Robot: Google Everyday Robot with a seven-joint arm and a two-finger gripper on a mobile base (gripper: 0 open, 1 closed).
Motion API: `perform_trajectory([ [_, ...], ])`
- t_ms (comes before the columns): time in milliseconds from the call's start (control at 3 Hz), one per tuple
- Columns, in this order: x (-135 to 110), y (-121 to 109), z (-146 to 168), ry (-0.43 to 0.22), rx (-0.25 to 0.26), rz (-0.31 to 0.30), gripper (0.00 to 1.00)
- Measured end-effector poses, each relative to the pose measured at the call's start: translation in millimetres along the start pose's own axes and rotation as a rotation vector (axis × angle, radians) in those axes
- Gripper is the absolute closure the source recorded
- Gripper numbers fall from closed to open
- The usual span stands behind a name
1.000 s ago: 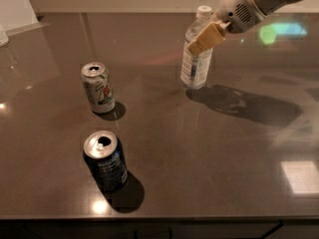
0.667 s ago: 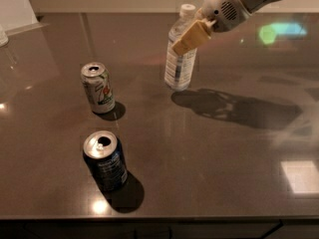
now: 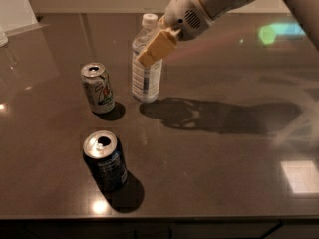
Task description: Move blue plastic bottle near 7up can
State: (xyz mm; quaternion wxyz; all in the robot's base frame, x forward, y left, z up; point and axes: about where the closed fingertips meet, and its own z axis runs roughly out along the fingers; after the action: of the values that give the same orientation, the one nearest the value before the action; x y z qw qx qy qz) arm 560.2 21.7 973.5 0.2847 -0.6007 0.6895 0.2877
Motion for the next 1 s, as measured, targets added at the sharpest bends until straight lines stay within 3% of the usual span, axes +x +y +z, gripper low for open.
perform_trajectory([
  [333,-12,13,47,0.052,-0.062,-0.074,0.91],
  [1000,-11,15,72,0.098,-0.069,-0.114,0.44],
])
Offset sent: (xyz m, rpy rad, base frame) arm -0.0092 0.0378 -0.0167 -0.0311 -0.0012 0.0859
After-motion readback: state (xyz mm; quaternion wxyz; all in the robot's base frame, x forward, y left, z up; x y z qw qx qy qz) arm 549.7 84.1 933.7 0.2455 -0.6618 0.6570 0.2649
